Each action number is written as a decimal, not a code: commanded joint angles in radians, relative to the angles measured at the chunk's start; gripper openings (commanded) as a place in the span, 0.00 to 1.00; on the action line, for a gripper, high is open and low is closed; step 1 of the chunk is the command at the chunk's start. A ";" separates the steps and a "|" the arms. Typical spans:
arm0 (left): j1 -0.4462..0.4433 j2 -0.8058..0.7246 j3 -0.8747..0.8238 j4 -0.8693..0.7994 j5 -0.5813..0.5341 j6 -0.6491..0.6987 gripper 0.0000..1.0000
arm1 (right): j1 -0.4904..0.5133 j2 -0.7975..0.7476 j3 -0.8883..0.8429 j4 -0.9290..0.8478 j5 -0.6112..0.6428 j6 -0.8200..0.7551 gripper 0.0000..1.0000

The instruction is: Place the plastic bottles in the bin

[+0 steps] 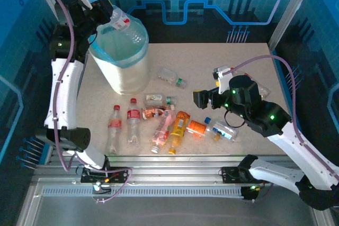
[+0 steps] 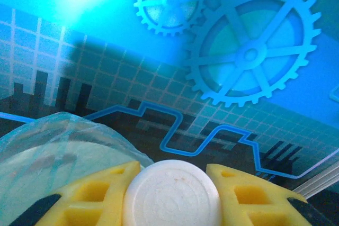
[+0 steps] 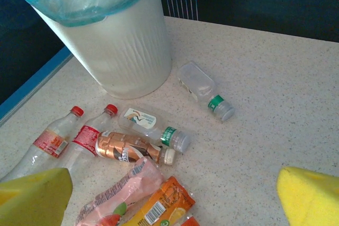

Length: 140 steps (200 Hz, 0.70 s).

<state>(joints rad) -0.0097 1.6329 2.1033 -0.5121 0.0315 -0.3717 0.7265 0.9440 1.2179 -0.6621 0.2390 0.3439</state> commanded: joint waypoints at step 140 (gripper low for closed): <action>0.016 0.076 -0.077 0.058 -0.034 0.092 0.48 | 0.001 0.218 0.069 0.010 -0.064 -0.021 1.00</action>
<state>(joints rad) -0.0025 1.7012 2.0480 -0.4805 0.0036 -0.3096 0.7258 1.1492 1.2552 -0.6537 0.2005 0.3107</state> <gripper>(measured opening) 0.393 0.999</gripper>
